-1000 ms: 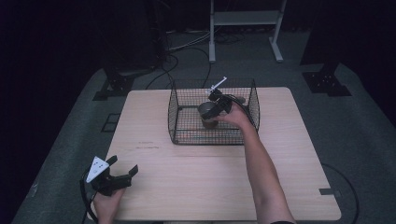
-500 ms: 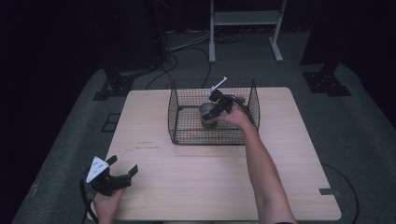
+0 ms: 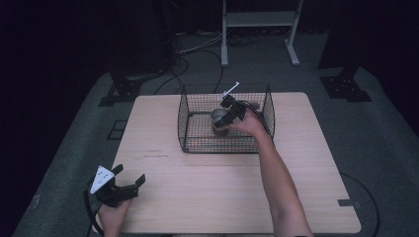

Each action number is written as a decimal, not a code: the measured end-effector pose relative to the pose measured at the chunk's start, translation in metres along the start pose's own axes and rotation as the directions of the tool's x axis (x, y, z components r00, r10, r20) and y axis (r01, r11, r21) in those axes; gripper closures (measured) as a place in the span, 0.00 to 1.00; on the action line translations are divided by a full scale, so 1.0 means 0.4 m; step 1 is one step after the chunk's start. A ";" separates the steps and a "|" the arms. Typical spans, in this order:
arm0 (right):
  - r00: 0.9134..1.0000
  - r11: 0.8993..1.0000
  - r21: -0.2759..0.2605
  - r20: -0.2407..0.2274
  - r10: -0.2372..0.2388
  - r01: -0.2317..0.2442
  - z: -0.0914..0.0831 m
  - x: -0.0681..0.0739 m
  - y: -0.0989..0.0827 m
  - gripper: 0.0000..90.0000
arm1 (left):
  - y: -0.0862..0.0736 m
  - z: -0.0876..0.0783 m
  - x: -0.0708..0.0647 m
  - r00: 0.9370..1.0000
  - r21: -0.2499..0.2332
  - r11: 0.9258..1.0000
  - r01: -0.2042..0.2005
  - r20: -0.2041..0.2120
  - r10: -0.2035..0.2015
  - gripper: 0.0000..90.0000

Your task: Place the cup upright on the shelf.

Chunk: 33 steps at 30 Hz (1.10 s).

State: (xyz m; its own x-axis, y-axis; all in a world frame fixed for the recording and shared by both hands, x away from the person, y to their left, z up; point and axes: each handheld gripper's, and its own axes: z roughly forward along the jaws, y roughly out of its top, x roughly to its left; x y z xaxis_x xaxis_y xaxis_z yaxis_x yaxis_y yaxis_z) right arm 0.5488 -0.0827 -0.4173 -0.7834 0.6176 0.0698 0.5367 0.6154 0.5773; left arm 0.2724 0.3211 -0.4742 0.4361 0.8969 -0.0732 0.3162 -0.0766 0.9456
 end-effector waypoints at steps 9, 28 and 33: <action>1.000 1.000 0.004 0.024 -0.018 0.018 -0.002 0.004 0.002 0.13 | 0.000 -0.002 0.001 1.000 0.002 1.000 0.002 -0.002 -0.002 0.00; 1.000 0.999 -0.037 0.024 0.003 -0.002 -0.011 0.004 0.005 0.03 | 0.001 -0.007 0.003 1.000 -0.014 1.000 0.011 -0.007 -0.011 0.00; 1.000 0.998 -0.069 0.013 0.012 -0.011 -0.032 0.003 0.007 0.02 | 0.001 -0.007 0.003 1.000 -0.014 1.000 0.011 -0.007 -0.011 0.00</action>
State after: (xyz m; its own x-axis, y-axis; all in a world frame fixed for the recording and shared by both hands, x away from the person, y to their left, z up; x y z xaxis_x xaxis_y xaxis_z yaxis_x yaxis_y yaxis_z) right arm 0.5454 -0.0864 -0.4053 -0.7730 0.6310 0.0663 0.5223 0.5734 0.6312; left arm 0.2707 0.3234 -0.4731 0.4267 0.9007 -0.0815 0.3094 -0.0606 0.9490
